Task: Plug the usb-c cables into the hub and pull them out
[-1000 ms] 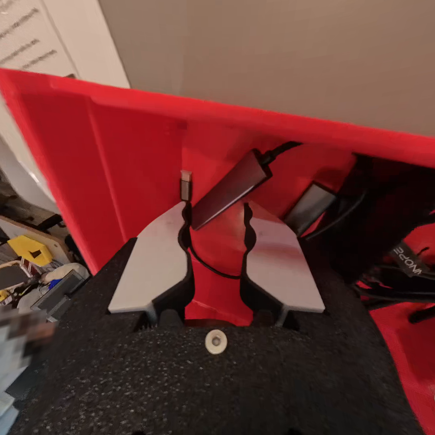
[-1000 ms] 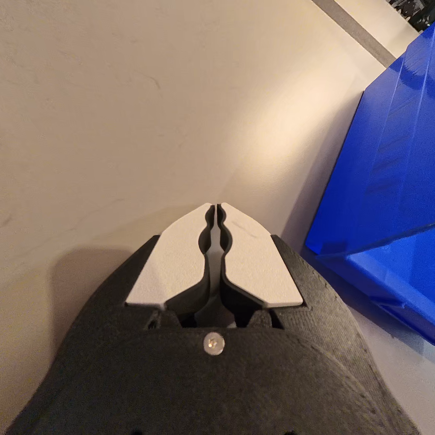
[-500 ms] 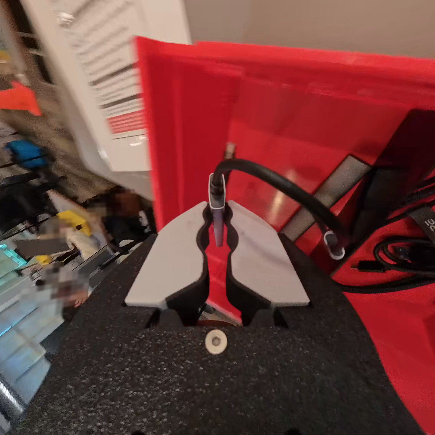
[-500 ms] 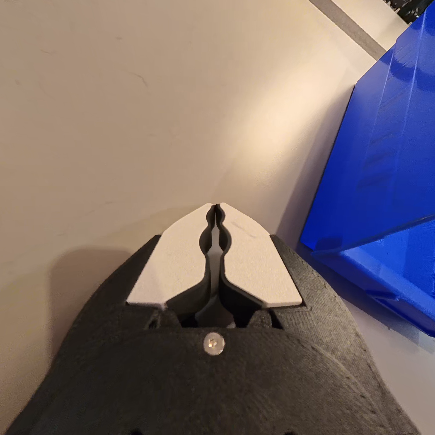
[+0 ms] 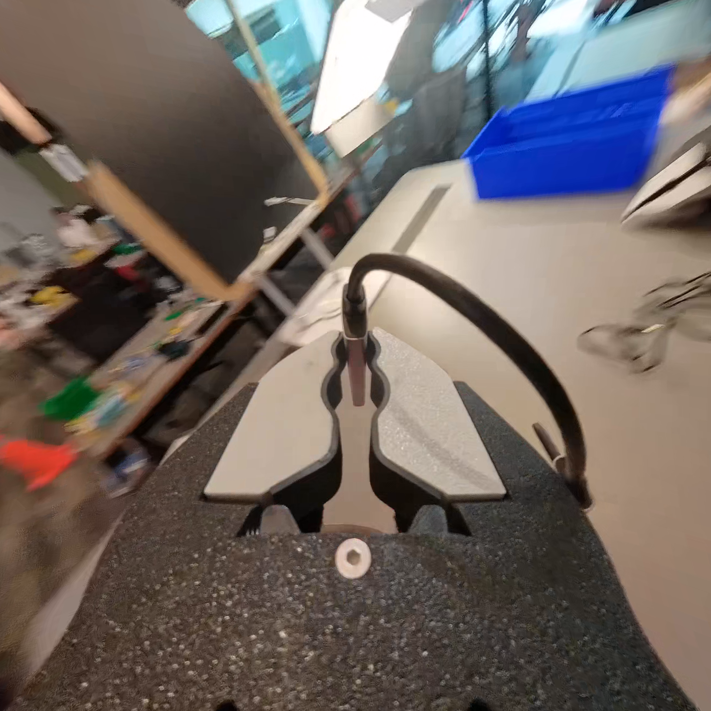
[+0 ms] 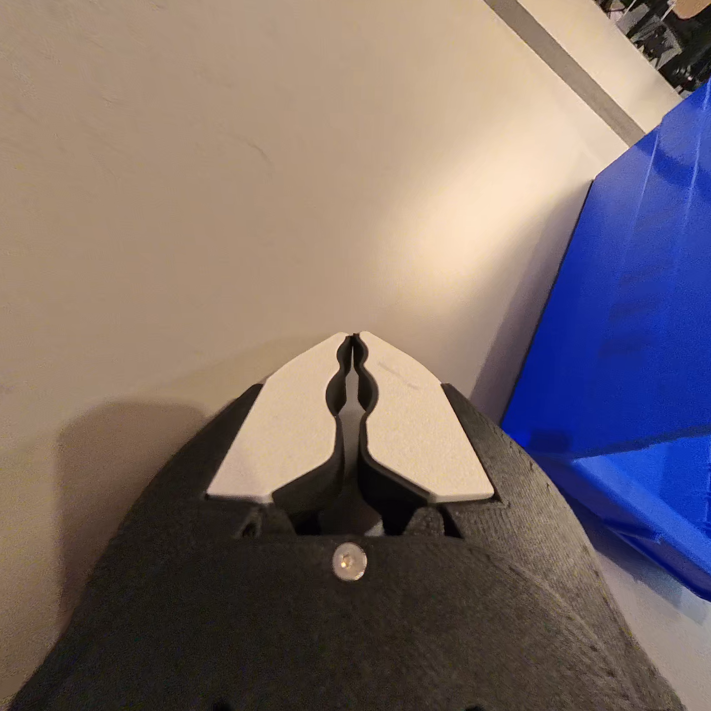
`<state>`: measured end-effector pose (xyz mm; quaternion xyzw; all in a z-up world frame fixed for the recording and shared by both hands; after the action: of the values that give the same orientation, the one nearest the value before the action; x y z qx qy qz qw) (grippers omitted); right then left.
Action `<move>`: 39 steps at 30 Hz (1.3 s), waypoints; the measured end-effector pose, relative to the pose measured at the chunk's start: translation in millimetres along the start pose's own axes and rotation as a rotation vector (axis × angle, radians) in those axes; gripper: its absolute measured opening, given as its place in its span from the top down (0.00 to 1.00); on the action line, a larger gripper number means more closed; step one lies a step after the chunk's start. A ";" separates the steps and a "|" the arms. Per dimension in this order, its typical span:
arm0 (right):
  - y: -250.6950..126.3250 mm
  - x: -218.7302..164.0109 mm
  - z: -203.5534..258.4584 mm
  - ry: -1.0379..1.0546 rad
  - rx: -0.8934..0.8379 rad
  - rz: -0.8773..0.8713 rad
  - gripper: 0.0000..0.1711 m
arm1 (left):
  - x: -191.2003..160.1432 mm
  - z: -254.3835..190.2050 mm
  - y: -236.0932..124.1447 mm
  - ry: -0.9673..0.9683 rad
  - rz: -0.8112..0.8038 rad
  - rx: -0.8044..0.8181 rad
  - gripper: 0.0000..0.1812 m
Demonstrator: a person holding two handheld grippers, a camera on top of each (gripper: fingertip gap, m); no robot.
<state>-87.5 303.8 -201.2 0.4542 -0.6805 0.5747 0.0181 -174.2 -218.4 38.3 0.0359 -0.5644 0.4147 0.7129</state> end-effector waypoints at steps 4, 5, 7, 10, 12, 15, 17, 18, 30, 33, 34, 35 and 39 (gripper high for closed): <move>-1.2 1.4 3.4 -0.034 -0.019 -0.014 1.00 | -1.4 -64.8 63.9 -0.304 -0.205 -0.311 0.95; -1.6 1.5 4.1 -0.045 -0.027 -0.017 1.00 | -4.5 -78.1 79.1 -0.386 -0.238 -0.373 0.95; -2.3 1.9 5.6 -0.062 -0.043 -0.023 1.00 | -11.7 -101.7 106.6 -0.543 -0.295 -0.474 0.95; -3.1 2.3 7.1 -0.080 -0.059 -0.030 1.00 | -22.6 -134.3 139.3 -0.694 -0.357 -0.580 0.95; -3.6 2.6 8.3 -0.092 -0.061 -0.035 1.00 | -31.6 -156.1 156.3 -0.712 -0.358 -0.607 0.94; -4.7 2.8 10.7 -0.105 -0.049 -0.045 0.99 | -36.7 -181.3 166.3 -0.707 -0.341 -0.648 0.94; -6.0 3.6 12.7 -0.110 -0.027 -0.056 0.97 | -32.2 -188.7 163.1 -0.653 -0.355 -0.625 0.95; -6.9 4.8 15.8 -0.103 0.008 -0.061 0.94 | -30.9 -191.8 161.3 -0.632 -0.358 -0.624 0.95; -32.2 60.0 86.0 -0.274 0.318 -0.310 0.86 | -30.2 -208.1 137.9 -0.621 -0.422 -0.694 0.95; -26.0 94.4 82.6 -0.367 0.286 -0.404 0.86 | -30.1 -210.0 141.5 -0.619 -0.394 -0.710 0.95; -26.6 108.6 86.1 -0.406 0.291 -0.468 0.86 | -30.6 -209.7 143.4 -0.628 -0.381 -0.705 0.95; -27.1 122.0 91.9 -0.445 0.306 -0.529 0.86 | -31.0 -209.5 144.8 -0.632 -0.370 -0.697 0.95; -5.8 153.3 124.4 -0.506 0.426 -0.388 0.88 | -30.8 -208.2 142.9 -0.603 -0.377 -0.604 0.95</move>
<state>-111.9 113.3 -155.0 0.6958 -0.4300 0.5588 -0.1369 -103.7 -33.8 -121.9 0.0477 -0.8255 0.0661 0.5585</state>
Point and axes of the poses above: each gripper's, where its closed fingertips meet, y out along the fingers, x out of its top, z = x × y across the jaws, the point moved 4 cm from there along -y, back along the fingers, and after that the axes turned 11 degrees about z, right-handed, at the moved point
